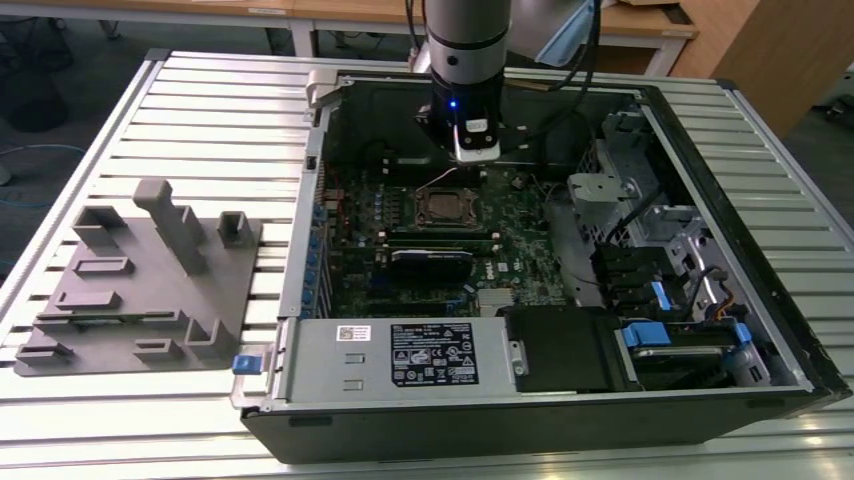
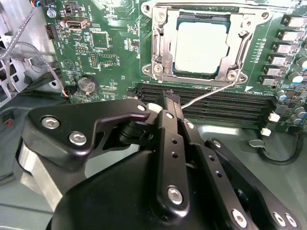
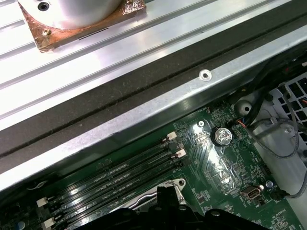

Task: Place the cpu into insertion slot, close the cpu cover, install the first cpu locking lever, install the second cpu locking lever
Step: 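Install the first cpu locking lever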

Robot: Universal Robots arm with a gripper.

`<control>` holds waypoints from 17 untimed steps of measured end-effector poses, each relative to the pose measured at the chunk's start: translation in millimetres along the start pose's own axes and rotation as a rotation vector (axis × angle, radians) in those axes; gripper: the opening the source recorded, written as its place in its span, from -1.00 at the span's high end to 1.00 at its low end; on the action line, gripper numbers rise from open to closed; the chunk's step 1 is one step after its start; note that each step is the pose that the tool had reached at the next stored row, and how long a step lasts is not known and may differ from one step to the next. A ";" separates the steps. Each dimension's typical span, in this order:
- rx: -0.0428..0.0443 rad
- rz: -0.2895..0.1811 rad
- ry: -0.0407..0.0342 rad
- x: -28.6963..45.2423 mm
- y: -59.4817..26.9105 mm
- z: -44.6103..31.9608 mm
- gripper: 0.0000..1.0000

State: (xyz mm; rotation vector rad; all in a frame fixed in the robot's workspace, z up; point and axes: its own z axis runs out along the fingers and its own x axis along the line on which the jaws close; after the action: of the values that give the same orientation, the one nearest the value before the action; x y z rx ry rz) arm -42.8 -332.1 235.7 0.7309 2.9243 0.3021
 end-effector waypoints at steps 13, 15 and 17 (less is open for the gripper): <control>-0.0042 0.001 0.0037 0.0 0.0 0.0 0.80; 0.0049 0.000 0.0033 -0.1 0.0 0.0 0.80; 0.0092 0.000 0.0032 -0.1 0.0 0.0 0.80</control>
State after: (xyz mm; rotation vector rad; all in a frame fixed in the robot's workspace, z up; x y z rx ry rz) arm -42.7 -332.2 235.7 0.7324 2.9306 0.2902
